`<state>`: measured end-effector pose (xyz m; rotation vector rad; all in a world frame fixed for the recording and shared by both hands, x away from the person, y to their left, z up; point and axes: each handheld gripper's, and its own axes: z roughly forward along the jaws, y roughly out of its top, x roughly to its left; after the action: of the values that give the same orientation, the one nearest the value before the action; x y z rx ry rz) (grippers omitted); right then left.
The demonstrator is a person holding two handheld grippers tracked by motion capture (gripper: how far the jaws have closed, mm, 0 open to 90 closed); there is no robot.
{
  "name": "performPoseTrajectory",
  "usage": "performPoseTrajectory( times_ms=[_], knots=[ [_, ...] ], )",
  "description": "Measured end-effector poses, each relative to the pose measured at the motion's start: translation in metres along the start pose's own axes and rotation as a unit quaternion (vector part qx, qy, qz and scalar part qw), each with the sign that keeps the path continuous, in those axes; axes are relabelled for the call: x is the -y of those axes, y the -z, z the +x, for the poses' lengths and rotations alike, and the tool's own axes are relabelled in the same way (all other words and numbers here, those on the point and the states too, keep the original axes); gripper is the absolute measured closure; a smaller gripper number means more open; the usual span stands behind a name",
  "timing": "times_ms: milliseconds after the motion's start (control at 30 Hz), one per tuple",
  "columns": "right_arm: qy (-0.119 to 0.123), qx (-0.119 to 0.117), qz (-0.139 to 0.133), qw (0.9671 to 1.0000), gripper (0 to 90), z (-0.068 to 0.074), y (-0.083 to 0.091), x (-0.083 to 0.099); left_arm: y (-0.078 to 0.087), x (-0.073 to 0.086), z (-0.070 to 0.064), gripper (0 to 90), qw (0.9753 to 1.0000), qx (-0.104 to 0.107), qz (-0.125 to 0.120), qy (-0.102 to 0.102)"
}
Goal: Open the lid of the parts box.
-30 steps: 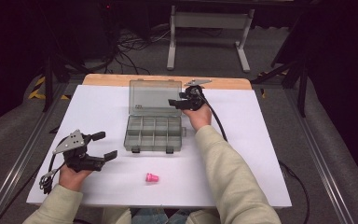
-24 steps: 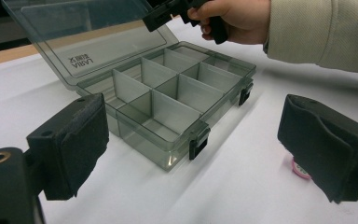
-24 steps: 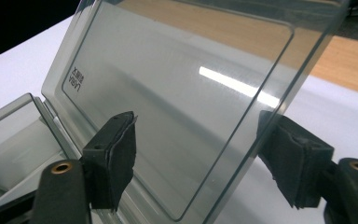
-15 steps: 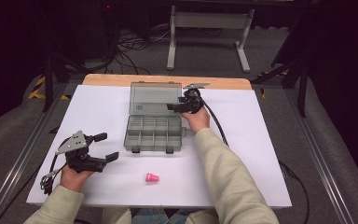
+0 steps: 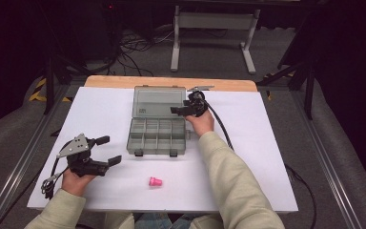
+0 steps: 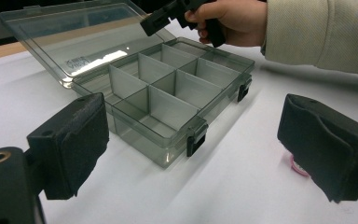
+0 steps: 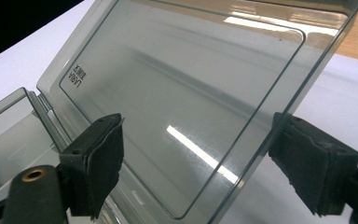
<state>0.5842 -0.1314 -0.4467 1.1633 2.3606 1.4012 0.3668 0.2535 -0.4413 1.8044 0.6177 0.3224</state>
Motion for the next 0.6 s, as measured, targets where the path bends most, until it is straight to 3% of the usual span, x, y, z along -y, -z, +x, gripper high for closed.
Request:
performPoseTrajectory(
  times_ms=[600],
  knots=[
    [-0.012,0.003,0.012,0.9998,15.6,-0.0034,-0.002,0.0032,-0.0001,0.0002,0.0006,9.8,1.0,0.0,0.001,-0.001]
  ],
)
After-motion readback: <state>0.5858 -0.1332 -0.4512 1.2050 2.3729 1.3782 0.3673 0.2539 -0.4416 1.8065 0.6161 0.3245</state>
